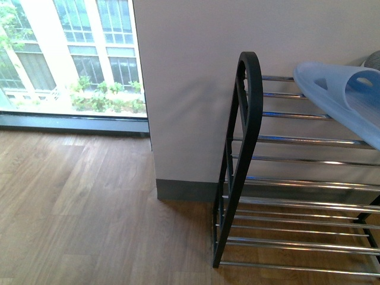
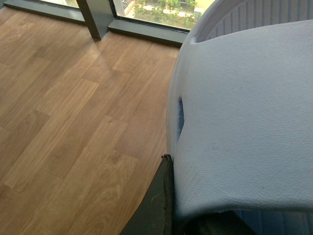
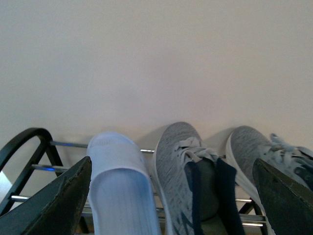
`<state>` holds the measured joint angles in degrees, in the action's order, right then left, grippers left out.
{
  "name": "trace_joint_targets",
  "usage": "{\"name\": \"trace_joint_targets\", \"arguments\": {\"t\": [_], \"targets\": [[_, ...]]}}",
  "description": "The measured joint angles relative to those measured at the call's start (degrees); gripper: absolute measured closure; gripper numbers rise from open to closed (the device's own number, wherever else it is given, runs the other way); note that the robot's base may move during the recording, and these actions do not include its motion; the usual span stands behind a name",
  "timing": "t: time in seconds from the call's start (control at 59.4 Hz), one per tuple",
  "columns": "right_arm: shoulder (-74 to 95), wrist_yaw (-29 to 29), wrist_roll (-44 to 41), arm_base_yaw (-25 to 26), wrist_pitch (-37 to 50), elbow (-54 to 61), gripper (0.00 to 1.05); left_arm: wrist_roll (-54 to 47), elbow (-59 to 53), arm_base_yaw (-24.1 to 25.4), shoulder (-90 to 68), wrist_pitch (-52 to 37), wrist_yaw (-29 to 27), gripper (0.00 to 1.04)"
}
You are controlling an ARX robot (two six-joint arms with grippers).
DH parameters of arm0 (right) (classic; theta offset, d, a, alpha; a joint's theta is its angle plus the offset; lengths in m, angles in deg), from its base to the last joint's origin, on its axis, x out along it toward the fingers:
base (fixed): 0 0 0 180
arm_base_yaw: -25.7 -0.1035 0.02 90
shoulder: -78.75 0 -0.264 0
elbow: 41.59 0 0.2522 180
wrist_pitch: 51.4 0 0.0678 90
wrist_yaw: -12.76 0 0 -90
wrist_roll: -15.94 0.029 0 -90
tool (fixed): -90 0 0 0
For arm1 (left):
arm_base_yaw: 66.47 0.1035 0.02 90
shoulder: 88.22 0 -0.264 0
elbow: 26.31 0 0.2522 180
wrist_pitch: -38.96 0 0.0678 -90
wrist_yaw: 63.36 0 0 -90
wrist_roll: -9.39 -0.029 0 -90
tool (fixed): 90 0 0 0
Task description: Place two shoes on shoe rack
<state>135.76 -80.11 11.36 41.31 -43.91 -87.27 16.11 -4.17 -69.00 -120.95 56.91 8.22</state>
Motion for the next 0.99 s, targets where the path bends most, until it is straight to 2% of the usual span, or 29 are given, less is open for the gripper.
{"name": "trace_joint_targets", "arguments": {"t": [0.236, 0.37, 0.522, 0.673, 0.825, 0.859, 0.909, 0.943, 0.993], "targets": [[-11.89, -5.46, 5.14, 6.93, 4.02, 10.14, 0.09, 0.02, 0.00, 0.00, 0.00, 0.00, 0.00, 1.03], [-17.25, -9.60, 9.07, 11.15, 9.49, 17.00, 0.09, 0.02, 0.00, 0.02, 0.00, 0.00, 0.00, 1.03], [-17.18, -10.08, 9.99, 12.57, 14.29, 22.05, 0.09, 0.02, 0.00, 0.00, 0.00, 0.00, 0.00, 1.03], [-11.47, -8.44, 11.63, 12.87, 25.03, 26.23, 0.09, 0.00, 0.00, 0.02, 0.00, 0.00, 0.00, 1.03], [-10.78, -9.03, 12.35, 12.98, 25.81, 26.43, 0.09, 0.02, 0.00, 0.00, 0.00, 0.00, 0.00, 1.03], [-11.82, -15.06, 10.62, 13.88, 21.73, 25.73, 0.15, 0.02, 0.00, 0.00, 0.00, 0.00, 0.00, 1.03], [-13.73, -20.13, 8.85, 13.73, 17.05, 25.57, 0.22, 0.00, 0.00, 0.02, 0.00, 0.00, 0.00, 1.03], [-15.61, -22.40, 7.89, 12.68, 13.92, 25.90, 0.28, 0.02, 0.00, 0.02, 0.00, 0.00, 0.00, 1.03], [-19.15, -21.84, 6.43, 9.94, 10.25, 26.69, 0.40, 0.02, 0.00, 0.00, 0.00, 0.00, 0.00, 1.03]]}}
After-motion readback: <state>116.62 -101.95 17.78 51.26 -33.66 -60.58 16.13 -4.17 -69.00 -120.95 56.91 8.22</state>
